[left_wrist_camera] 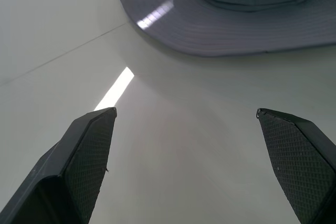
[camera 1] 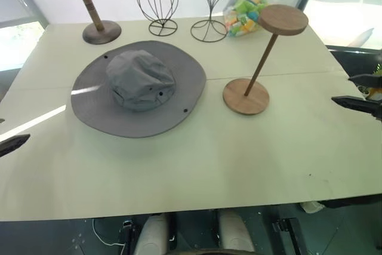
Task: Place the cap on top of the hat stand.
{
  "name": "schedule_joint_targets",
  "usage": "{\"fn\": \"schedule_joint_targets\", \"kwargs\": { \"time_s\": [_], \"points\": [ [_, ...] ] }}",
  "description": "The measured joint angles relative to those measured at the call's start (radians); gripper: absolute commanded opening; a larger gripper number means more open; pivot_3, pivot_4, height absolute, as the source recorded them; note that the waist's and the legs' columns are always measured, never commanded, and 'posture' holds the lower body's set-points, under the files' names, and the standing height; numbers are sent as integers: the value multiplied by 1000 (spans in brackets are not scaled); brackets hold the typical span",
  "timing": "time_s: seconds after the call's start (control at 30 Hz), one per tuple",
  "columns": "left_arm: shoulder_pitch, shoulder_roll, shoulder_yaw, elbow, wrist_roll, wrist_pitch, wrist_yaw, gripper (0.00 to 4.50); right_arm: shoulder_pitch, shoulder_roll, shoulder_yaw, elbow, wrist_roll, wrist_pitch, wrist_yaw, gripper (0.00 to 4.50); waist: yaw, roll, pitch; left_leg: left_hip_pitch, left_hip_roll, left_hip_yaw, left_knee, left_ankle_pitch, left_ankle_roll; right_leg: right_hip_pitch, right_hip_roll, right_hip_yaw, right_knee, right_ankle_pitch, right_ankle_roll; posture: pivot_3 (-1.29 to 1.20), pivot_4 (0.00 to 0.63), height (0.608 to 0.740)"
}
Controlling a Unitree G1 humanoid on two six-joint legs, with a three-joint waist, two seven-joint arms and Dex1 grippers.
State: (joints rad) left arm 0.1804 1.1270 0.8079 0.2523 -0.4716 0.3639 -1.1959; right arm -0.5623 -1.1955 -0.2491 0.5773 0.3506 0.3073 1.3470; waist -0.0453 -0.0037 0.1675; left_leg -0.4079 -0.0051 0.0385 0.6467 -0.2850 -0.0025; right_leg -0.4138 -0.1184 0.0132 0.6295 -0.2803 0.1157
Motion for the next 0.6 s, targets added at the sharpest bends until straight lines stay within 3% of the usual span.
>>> {"fn": "schedule_joint_targets", "kwargs": {
  "time_s": [0.43,0.6],
  "points": [
    [-4,-3,0,22,5,3,-1,4478,-28,8,14,61,-23,-37,31,4500,0,0,0,0,0,1,2,0,0,0,0,-1,2,0,1,0,150,739],
    [-87,-2,-19,3,4,-26,-2,4478,-28,9,14,56,-23,-43,36,4500,3,0,0,0,0,1,4,0,0,1,1,-2,3,0,1,0,150,739]
  ]
}}
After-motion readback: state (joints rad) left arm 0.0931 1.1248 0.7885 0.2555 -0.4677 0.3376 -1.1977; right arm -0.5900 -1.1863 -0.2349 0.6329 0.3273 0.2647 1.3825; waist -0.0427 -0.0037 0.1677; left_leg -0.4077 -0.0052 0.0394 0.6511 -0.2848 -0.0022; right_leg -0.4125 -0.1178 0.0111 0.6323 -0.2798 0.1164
